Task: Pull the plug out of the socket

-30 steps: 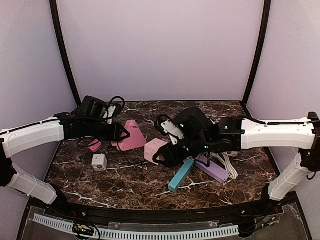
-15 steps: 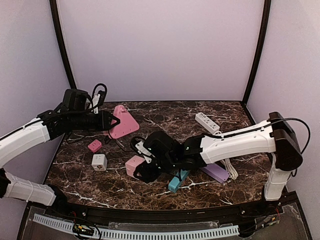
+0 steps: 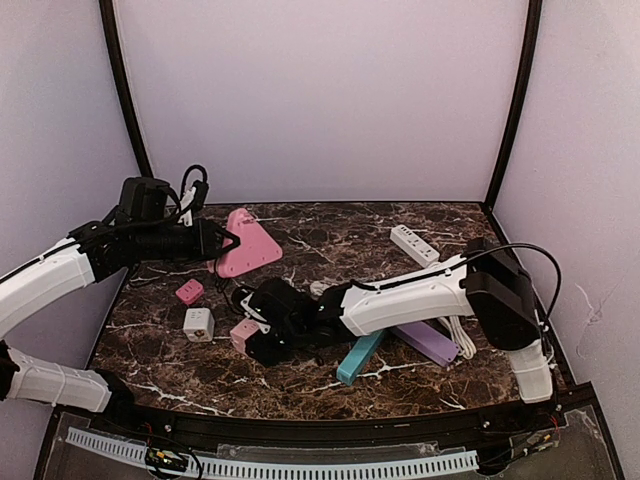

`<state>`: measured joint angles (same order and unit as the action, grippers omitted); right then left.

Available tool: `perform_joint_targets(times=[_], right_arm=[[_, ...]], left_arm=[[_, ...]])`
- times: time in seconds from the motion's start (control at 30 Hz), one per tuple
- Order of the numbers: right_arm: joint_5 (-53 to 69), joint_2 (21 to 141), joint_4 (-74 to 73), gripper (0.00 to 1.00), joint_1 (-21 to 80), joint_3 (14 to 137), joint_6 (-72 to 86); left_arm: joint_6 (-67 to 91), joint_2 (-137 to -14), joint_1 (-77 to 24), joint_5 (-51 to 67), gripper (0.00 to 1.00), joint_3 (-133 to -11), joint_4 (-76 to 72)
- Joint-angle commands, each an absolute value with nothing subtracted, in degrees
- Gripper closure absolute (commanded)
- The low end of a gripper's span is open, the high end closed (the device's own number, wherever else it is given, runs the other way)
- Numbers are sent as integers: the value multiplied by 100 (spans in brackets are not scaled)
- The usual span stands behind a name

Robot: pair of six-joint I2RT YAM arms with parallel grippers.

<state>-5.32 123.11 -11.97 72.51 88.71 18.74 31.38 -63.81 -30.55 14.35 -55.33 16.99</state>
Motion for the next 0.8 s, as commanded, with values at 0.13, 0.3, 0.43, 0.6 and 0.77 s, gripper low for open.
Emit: perform_joint_targets(times=[0.13, 0.3, 0.43, 0.6, 0.77], right_arm=[[-600, 13195, -1188, 74, 7300, 10148, 1617], [-514, 13298, -1230, 38, 7299, 10318, 1567], [-614, 13102, -1230, 13, 7295, 10188, 1566], [-647, 12680, -1147, 1, 7301, 9818, 1448], [-684, 11941, -936, 1, 7321, 9007, 1389]], left_arm=[[3181, -5988, -3023, 1542, 99, -5388, 1582], [3000, -5898, -3023, 1436, 100, -5428, 1854], [2988, -5860, -3023, 1436, 99, -5374, 1866], [2957, -5873, -3023, 1430, 99, -5348, 1875], [2856, -5916, -3023, 1373, 99, -5352, 1900]])
